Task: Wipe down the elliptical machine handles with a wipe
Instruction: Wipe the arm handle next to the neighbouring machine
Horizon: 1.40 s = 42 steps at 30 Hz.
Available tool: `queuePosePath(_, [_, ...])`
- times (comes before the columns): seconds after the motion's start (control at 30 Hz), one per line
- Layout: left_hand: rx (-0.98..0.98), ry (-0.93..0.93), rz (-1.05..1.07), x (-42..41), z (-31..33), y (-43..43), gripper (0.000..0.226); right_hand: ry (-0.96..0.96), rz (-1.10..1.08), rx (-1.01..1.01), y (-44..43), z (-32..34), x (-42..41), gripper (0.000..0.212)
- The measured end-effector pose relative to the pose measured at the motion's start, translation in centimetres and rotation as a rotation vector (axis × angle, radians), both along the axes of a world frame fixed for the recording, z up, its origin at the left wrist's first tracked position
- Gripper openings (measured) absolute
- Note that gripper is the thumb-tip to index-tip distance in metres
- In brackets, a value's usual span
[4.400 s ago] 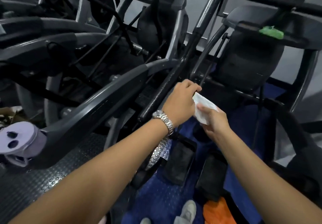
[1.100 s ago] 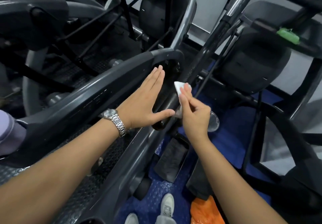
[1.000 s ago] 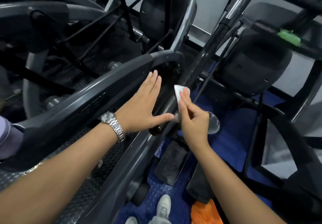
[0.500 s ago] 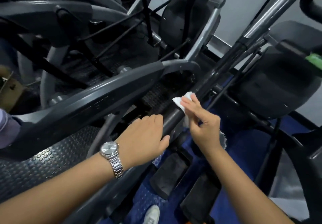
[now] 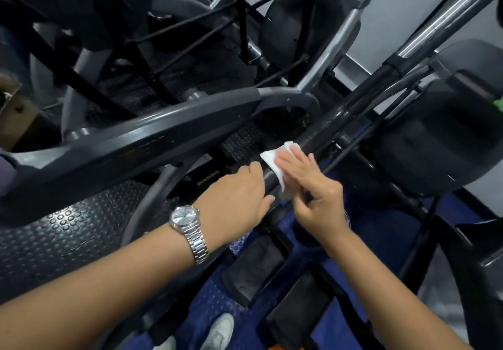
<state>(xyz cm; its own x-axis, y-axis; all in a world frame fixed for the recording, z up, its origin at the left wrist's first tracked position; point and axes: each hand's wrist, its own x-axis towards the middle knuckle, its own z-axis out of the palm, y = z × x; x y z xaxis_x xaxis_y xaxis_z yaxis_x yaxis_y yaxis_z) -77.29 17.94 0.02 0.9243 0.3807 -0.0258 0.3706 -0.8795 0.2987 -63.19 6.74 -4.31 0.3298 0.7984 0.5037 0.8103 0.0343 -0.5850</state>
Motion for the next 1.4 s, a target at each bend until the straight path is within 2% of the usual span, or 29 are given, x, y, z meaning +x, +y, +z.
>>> queuePosePath(0.17, [-0.010,0.005,-0.009,-0.1,0.0,0.1,0.029,0.057,-0.123,-0.033,2.1,1.1,1.6,0.033])
queuePosePath(0.3, [-0.016,0.013,0.001,0.0,0.2,0.1,0.033,-0.123,-0.009,-0.094,0.6,0.7,0.1,0.034])
queuePosePath(0.47, [-0.031,0.026,0.002,-0.1,0.3,0.1,0.029,-0.161,-0.178,-0.144,2.3,2.3,1.9,0.025])
queuePosePath(0.63, [-0.013,0.016,0.001,-0.1,0.2,0.1,0.037,-0.244,-0.005,-0.187,1.9,2.1,0.5,0.027])
queuePosePath(0.8, [-0.007,0.011,-0.003,-0.2,0.3,0.2,0.032,-0.177,-0.169,-0.175,3.0,2.7,1.6,0.028])
queuePosePath(0.97, [-0.070,-0.036,0.011,-0.2,-0.1,0.3,0.031,-0.222,-0.016,-0.107,1.5,1.4,0.2,0.027])
queuePosePath(1.13, [-0.003,-0.033,0.001,-0.2,0.1,0.1,0.029,0.090,-0.240,-0.005,2.2,0.7,1.3,0.030])
queuePosePath(1.27, [0.010,-0.028,-0.002,-0.1,0.2,0.2,0.029,0.086,-0.110,0.037,1.2,-0.9,-0.6,0.033])
queuePosePath(1.33, [0.025,-0.006,-0.009,-0.1,0.4,0.1,0.029,0.136,-0.197,0.058,2.0,-0.6,1.5,0.030])
queuePosePath(1.4, [0.045,0.003,-0.014,-0.1,0.5,0.0,0.030,0.266,-0.314,0.091,2.7,-0.1,2.4,0.028])
